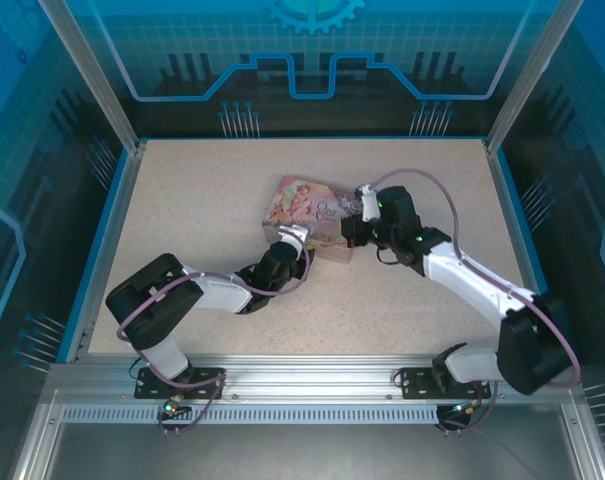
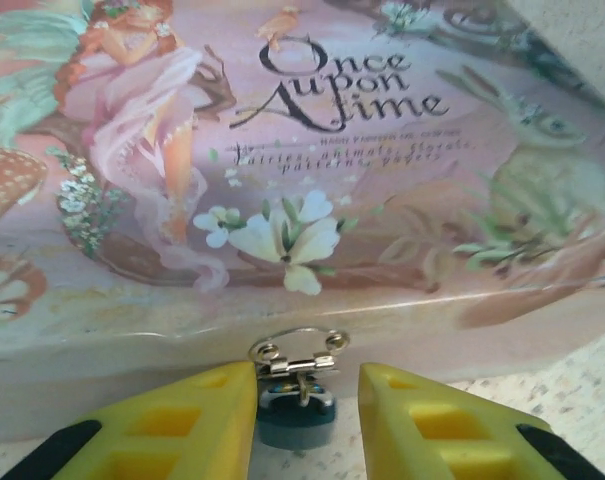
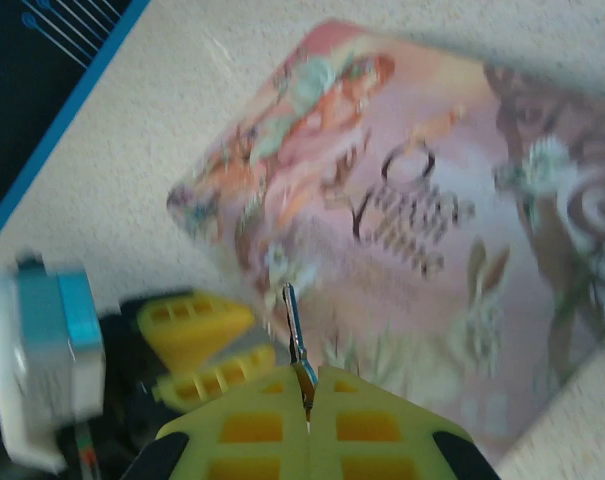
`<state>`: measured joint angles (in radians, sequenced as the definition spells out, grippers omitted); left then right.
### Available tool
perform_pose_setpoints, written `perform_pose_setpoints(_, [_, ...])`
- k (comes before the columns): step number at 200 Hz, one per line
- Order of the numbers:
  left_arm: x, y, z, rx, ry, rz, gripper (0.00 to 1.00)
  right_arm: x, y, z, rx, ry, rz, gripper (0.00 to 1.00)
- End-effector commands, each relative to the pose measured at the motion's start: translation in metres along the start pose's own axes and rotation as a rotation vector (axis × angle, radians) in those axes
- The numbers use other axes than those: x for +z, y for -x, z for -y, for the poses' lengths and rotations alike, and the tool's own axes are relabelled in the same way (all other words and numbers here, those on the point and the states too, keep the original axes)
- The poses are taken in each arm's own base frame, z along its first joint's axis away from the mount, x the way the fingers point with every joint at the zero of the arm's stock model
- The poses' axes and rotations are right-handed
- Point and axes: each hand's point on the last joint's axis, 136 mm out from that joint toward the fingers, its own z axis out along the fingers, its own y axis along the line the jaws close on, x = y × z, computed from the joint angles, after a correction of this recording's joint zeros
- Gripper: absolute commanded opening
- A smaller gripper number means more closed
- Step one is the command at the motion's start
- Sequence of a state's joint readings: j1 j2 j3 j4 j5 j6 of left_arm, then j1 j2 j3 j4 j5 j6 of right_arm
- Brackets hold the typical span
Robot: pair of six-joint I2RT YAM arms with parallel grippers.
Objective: Unlock a padlock with a key
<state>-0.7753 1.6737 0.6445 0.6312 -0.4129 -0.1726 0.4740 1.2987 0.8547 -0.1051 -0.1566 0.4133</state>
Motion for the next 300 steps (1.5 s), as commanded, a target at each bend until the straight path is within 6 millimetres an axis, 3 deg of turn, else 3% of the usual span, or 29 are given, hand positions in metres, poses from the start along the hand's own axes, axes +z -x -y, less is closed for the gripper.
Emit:
perform_pose_setpoints(1, [-0.005, 0.009, 0.011, -0.091, -0.027, -0.071, 0.31, -0.004, -0.05, 0.02, -0.01, -0.039, -0.091, 0.0])
perform_pose_setpoints(34, [-0.002, 0.011, 0.023, -0.165, -0.063, -0.126, 0.28, -0.004, -0.092, 0.034, 0.02, -0.05, -0.127, 0.0])
perform_pose_setpoints(60, [0.001, 0.006, 0.01, -0.161, -0.008, -0.125, 0.32, -0.003, -0.098, 0.039, 0.027, -0.063, -0.124, 0.0])
perform_pose_setpoints(94, [-0.003, 0.002, -0.007, -0.166, 0.016, -0.117, 0.42, -0.002, -0.082, 0.032, 0.008, -0.041, -0.105, 0.0])
perform_pose_setpoints(142, [-0.004, -0.013, -0.015, -0.079, -0.104, -0.089, 0.68, 0.002, -0.034, 0.006, 0.031, 0.075, -0.033, 0.0])
perform_pose_setpoints(197, [0.01, -0.021, -0.01, -0.027, -0.183, -0.036, 0.78, 0.04, 0.015, 0.0, 0.129, 0.11, -0.016, 0.0])
perform_pose_setpoints(229, [0.015, -0.027, -0.013, -0.009, -0.169, -0.006, 0.79, 0.057, 0.021, 0.009, 0.176, 0.08, -0.002, 0.0])
perform_pose_setpoints(265, [0.02, -0.032, -0.023, 0.008, -0.111, 0.024, 0.79, 0.078, 0.015, 0.015, 0.215, 0.072, -0.046, 0.0])
perform_pose_setpoints(300, [0.022, -0.032, -0.018, 0.074, -0.1, 0.094, 0.8, 0.089, 0.006, 0.024, 0.234, 0.034, -0.079, 0.0])
